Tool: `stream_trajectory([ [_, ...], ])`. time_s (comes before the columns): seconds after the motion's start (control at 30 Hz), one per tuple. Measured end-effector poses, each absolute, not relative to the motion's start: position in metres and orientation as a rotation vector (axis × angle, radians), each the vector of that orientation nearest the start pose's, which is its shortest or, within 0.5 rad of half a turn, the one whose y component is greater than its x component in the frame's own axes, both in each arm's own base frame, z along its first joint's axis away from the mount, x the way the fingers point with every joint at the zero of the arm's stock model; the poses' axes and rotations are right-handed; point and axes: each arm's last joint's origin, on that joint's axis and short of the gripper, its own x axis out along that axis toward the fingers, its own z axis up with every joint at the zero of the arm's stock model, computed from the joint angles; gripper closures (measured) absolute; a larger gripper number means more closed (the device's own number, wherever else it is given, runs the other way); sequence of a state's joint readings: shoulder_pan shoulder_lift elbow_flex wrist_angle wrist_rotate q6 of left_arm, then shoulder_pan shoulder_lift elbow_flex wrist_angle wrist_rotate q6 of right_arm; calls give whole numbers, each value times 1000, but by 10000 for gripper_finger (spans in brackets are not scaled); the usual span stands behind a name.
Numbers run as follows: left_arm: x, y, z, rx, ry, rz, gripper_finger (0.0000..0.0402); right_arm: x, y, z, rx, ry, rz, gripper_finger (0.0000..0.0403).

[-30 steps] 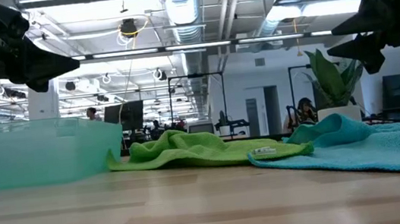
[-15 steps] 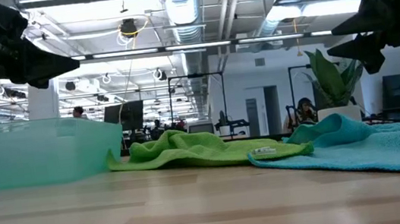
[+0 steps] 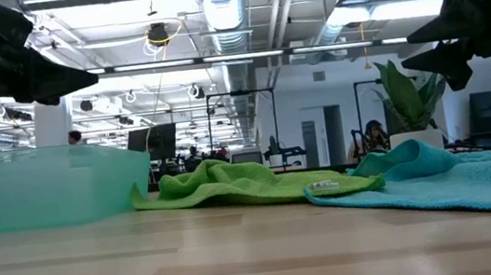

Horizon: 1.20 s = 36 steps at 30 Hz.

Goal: Roll microfiber towels into tight, uniform cylinder then place into a basket
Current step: Fold the green towel

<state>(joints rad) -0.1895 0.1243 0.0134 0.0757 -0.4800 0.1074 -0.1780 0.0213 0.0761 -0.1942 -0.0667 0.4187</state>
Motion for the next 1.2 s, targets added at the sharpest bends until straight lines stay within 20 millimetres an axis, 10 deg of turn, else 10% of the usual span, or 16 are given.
stream_trajectory([
  [0.5,103,-12,166,-47,23,76,391,92,-15,169,435,114,-138,163],
  [0.93,103,-12,164,-198,36,88,228,92,-15,169,435,114,-139,163],
  [1.2,103,-12,167,-203,10,90,201,92,-15,169,435,114,-138,163],
])
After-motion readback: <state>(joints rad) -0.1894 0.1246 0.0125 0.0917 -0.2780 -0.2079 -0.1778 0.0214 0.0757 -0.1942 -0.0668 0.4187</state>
